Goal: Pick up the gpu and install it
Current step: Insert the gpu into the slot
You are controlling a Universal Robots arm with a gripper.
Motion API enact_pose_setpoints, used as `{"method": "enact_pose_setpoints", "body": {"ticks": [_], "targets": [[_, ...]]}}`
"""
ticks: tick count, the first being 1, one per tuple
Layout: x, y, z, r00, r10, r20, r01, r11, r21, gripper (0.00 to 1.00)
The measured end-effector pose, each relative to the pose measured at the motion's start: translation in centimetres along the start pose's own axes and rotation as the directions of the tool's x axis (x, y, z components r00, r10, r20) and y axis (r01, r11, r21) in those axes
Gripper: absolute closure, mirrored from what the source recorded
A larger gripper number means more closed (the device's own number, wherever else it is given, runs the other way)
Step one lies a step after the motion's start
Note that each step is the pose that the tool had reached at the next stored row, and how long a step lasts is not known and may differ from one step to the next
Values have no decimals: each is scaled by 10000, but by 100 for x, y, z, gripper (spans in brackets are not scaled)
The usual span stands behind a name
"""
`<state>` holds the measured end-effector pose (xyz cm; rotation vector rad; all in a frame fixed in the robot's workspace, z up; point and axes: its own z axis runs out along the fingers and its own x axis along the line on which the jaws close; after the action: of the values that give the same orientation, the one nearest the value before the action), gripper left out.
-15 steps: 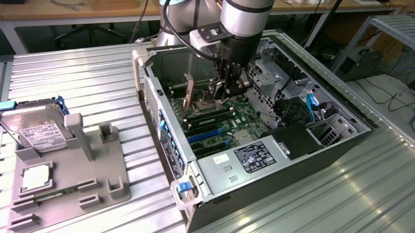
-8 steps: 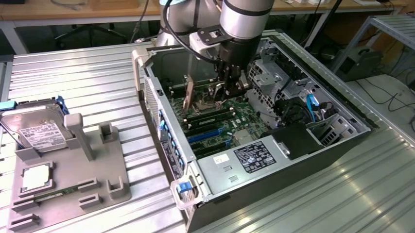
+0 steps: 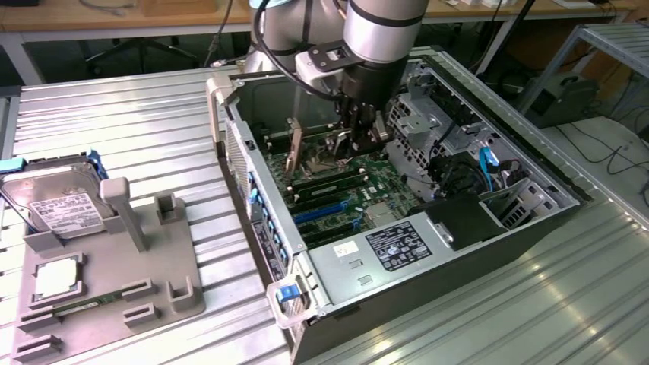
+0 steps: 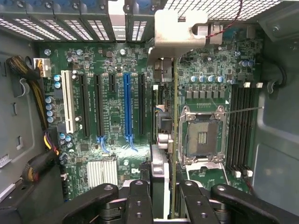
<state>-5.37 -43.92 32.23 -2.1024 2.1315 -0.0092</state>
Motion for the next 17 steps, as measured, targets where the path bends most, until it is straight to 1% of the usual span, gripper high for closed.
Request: {"method": "enact_pose_setpoints", "body": {"ticks": [1,2,3,5,6,7,9,15,17], "targets": [[30,3,-2,10000,5,0,-5,10000,1,72],[62,47,2,10000,4,-1,-4,10000,1,72],[65,67,39,10000,5,0,-5,10000,1,72],[110,74,78,10000,5,0,-5,10000,1,72],[113,77,99,10000,5,0,-5,10000,1,72],[117,85,132,10000,5,-1,-5,10000,1,72],[128,122,239,10000,5,7,-5,10000,1,72],[141,131,297,10000,6,7,-6,10000,2,72],[143,150,314,10000,6,7,-6,10000,2,72]]}}
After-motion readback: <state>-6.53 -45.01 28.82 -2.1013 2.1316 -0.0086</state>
